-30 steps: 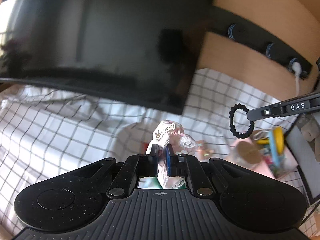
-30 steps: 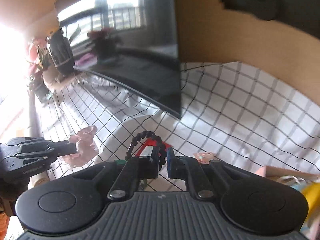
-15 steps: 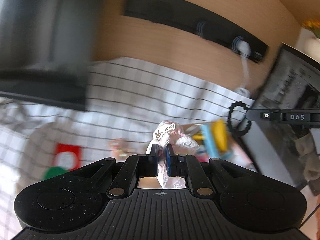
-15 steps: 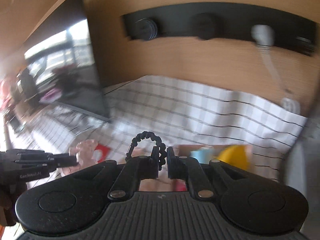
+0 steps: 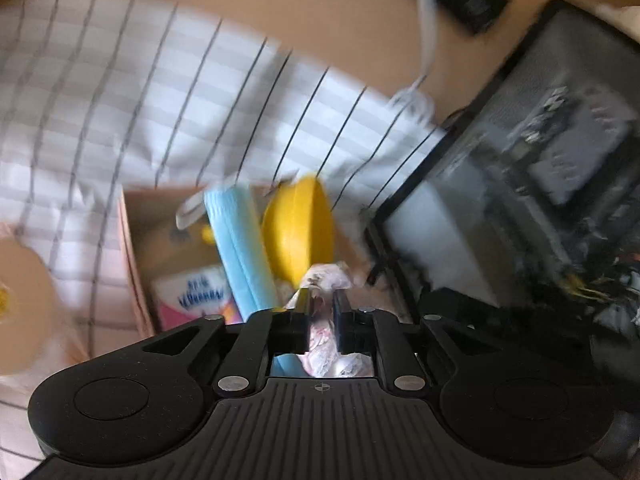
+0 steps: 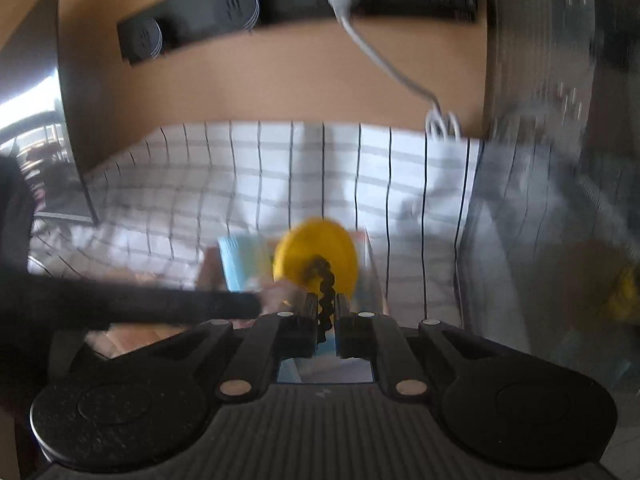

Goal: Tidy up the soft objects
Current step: 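Carry the scrunchie and hair tie over the pink box and open both tools, then move the left tool to the pink bow hair clip and grasp it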

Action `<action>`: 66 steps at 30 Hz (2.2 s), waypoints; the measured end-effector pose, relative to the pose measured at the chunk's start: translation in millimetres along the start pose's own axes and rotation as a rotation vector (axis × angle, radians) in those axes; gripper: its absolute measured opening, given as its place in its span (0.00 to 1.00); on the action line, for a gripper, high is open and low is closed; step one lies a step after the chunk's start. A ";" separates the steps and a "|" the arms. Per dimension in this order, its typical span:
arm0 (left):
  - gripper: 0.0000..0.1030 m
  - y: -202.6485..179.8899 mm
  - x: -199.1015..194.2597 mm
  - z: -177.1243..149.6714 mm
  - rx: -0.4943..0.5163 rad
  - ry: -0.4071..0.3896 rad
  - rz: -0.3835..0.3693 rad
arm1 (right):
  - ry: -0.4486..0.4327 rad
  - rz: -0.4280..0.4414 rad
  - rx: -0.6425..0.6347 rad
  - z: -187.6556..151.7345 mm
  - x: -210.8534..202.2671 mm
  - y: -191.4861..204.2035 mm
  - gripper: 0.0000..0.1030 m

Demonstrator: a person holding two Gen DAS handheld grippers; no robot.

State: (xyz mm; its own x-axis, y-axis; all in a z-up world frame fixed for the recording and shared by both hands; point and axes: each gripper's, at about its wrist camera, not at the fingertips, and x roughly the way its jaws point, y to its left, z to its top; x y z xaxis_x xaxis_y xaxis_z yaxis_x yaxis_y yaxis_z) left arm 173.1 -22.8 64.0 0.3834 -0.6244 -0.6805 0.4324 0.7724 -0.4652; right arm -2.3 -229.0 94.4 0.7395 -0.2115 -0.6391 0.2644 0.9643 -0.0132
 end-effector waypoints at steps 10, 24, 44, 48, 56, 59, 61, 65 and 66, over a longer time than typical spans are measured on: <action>0.29 -20.9 2.2 1.4 0.153 -0.025 0.350 | 0.152 0.142 0.101 -20.2 82.0 -2.8 0.08; 0.28 -1.1 -55.6 -1.2 0.112 -0.049 0.279 | 0.108 0.041 0.088 -0.5 36.2 6.4 0.63; 0.28 226.5 -303.1 -11.9 -0.171 -0.271 0.442 | 0.036 0.216 -0.064 123.0 18.0 268.5 0.85; 0.28 255.7 -317.7 -13.5 -0.195 -0.243 0.361 | 0.091 0.195 -0.128 138.3 36.8 307.0 0.85; 0.28 223.4 -244.3 19.4 -0.244 -0.128 0.142 | 0.035 0.069 -0.193 147.1 36.4 282.3 0.85; 0.28 209.5 -200.5 42.9 -0.244 -0.092 0.168 | 0.044 0.054 -0.146 142.6 47.4 248.9 0.85; 0.28 206.4 -165.6 58.8 -0.241 -0.049 0.193 | 0.047 0.058 -0.100 140.1 52.3 227.3 0.85; 0.28 209.9 -102.0 74.1 -0.267 0.055 0.272 | 0.040 0.082 -0.048 130.2 63.7 184.1 0.85; 0.28 211.7 -89.3 74.5 -0.275 0.073 0.286 | 0.040 0.084 -0.041 128.1 68.3 176.0 0.85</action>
State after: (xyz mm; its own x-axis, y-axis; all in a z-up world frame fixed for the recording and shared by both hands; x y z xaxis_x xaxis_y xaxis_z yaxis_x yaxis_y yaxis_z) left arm 291.2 187.8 68.4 0.3934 -0.3772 -0.8384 0.0778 0.9224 -0.3784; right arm 174.0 -94.2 146.9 0.7322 -0.1236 -0.6698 0.1763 0.9843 0.0112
